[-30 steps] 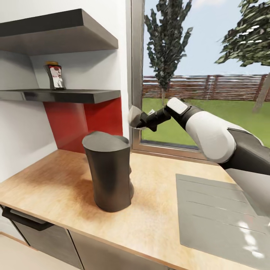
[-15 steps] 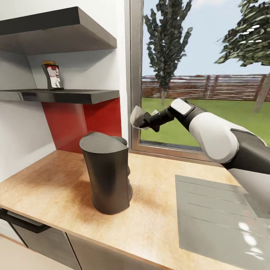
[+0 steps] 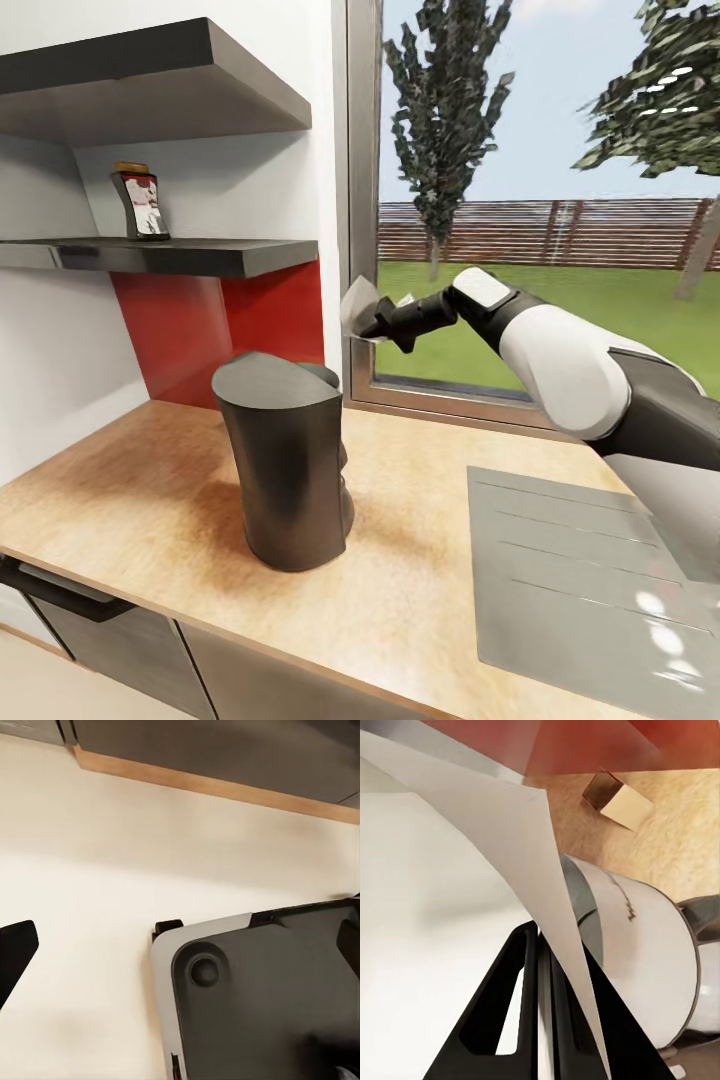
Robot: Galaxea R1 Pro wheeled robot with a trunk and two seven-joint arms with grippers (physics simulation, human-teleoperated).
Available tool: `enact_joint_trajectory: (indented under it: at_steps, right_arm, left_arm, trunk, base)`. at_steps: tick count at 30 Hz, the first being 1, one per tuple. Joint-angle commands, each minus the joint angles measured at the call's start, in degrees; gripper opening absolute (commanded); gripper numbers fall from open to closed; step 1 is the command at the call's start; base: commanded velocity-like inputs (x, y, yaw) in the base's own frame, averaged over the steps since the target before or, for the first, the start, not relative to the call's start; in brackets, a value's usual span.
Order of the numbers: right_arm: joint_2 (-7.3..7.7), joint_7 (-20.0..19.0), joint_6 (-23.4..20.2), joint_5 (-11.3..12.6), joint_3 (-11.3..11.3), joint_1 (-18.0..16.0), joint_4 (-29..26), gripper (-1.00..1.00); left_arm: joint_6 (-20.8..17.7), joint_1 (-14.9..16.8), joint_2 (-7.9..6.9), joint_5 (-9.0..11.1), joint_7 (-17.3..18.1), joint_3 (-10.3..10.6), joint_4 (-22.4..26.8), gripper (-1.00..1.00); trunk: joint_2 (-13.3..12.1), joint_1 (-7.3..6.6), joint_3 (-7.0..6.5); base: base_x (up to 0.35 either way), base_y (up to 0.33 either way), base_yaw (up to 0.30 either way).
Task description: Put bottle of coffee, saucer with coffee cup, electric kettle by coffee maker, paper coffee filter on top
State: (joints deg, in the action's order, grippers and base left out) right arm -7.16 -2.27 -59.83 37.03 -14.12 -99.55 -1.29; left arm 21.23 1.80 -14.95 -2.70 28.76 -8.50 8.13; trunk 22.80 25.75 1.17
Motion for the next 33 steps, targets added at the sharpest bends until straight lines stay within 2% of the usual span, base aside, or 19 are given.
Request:
enact_joint_trajectory:
  at_steps: [1,14,23,33]
  right_arm:
    - [-0.02,-0.2,-0.2,-0.4,-0.3,0.0,0.0,-1.0]
    - [0.1,-0.2,-0.2,-0.4,-0.3,0.8,-0.1,-1.0]
    - [0.2,-0.2,-0.2,-0.4,-0.3,1.1,-0.1,-1.0]
    - [0.29,-0.2,-0.2,-0.4,-0.3,1.3,-0.1,-1.0]
  left_arm:
    - [0.1,0.0,0.0,-0.3,0.3,-0.5,0.0,1.0]
    - [0.1,0.0,0.0,-0.3,0.3,-0.5,0.0,1.0]
    - [0.1,0.0,0.0,-0.3,0.3,-0.5,0.0,1.0]
    - [0.1,0.0,0.0,-0.3,0.3,-0.5,0.0,1.0]
  trunk:
    - [0.1,0.04,0.12]
    - [0.1,0.04,0.12]
    - [0.1,0.04,0.12]
    - [0.1,0.04,0.12]
  base:
    - [0.0,0.0,0.0]
    - [0.0,0.0,0.008]
    - [0.0,0.0,0.208]
    - [0.0,0.0,0.095]
